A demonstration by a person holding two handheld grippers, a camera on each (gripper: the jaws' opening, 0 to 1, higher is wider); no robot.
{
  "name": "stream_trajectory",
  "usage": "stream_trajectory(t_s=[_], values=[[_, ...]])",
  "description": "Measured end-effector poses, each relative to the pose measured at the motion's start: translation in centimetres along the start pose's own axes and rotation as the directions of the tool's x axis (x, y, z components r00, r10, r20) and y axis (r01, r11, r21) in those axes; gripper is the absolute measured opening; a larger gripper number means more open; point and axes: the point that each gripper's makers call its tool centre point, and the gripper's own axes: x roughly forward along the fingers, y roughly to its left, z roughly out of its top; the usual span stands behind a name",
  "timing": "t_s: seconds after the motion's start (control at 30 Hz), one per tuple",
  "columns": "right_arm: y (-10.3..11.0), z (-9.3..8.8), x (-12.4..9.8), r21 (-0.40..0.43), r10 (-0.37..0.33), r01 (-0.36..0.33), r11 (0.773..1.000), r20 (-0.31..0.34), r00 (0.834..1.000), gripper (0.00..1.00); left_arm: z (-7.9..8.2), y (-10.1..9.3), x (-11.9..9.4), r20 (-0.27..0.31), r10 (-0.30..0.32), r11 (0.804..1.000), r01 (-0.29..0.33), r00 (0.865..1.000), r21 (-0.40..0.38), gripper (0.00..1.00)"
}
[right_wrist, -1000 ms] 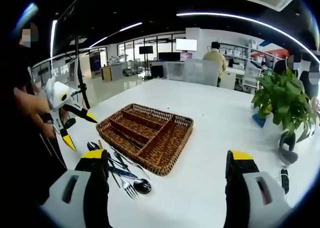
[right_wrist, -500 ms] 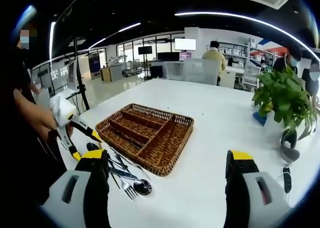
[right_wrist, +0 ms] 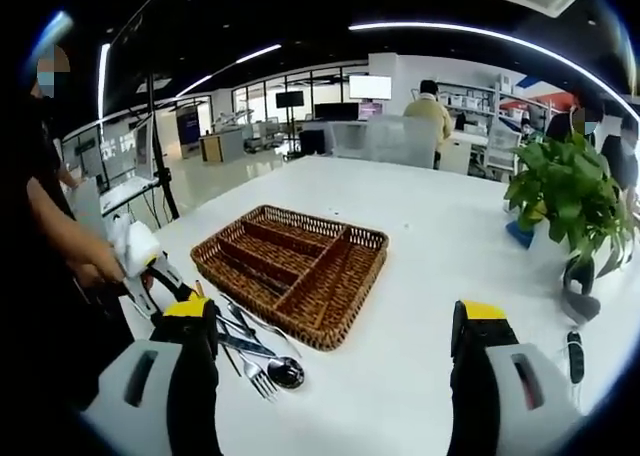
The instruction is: Arrange the knives, forks, and spoons in their matching storage slots by inserting each utensil handle-first until every utensil is classified and aligned in the correct compartment
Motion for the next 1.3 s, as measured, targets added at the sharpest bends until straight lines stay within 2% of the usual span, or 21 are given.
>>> stream_trajectory(t_s=[0.27,0.4,0.47,0.53,0.6,0.67,0.7,0.77,1.0,1.07,1.23,1.3], values=[[0.4,-0.1,0.2,-0.005,0.008,-0.008,1.000,-0.005,1.000,0.99,-0.2,-0.2,1.1,-0.014,-0.014,1.000,0.014,1.000,0.020,0.25],[0.4,-0.3,0.1,-0.007,0.009,-0.009,1.000,-0.012,1.000,0.99,0.3,-0.1,1.2,0.015,-0.020,1.000,0.020,1.000,-0.009,0.17],[0.4,-0.4,0.1,-0.009,0.010,-0.010,1.000,-0.014,1.000,0.99,0.2,-0.2,1.3,0.013,-0.023,0.999,0.023,1.000,0.046,0.13],[0.4,-0.3,0.1,-0.010,0.009,-0.009,1.000,-0.014,1.000,0.99,0.2,-0.3,1.3,0.012,-0.027,0.999,0.026,1.000,0.040,0.12],[0.4,-0.2,0.1,-0.014,0.008,-0.008,1.000,-0.015,1.000,0.99,0.2,-0.3,1.4,0.008,-0.023,0.997,0.022,1.000,0.076,0.12],[0.5,-0.2,0.2,-0.014,0.009,-0.009,1.000,-0.013,1.000,0.99,0.1,-0.2,1.4,0.003,-0.010,0.996,0.009,1.000,0.085,0.07],[0.5,-0.2,0.2,-0.015,0.010,-0.010,1.000,-0.014,1.000,0.99,0.0,0.2,1.3,-0.006,0.008,0.996,-0.008,1.000,0.093,0.07],[0.5,-0.2,0.2,-0.019,0.010,-0.010,1.000,-0.018,1.000,0.99,0.0,0.0,1.3,-0.004,0.001,0.997,-0.001,1.000,0.083,0.07],[0.6,-0.3,0.1,-0.021,0.009,-0.010,1.000,-0.021,1.000,0.99,0.1,0.1,1.3,-0.003,0.019,0.993,-0.018,1.000,0.119,0.05],[0.6,-0.3,0.1,-0.023,0.009,-0.009,1.000,-0.020,1.000,0.99,0.1,0.1,1.4,0.012,0.004,0.996,-0.005,1.000,0.084,0.05],[0.5,-0.1,0.1,-0.022,0.008,-0.008,1.000,-0.016,1.000,0.99,0.0,0.5,1.1,0.007,0.034,0.992,-0.035,0.999,0.124,0.04],[0.5,-0.1,0.1,-0.025,0.008,-0.008,1.000,-0.017,1.000,0.99,0.0,0.5,0.9,0.006,0.029,0.993,-0.029,1.000,0.118,0.03]])
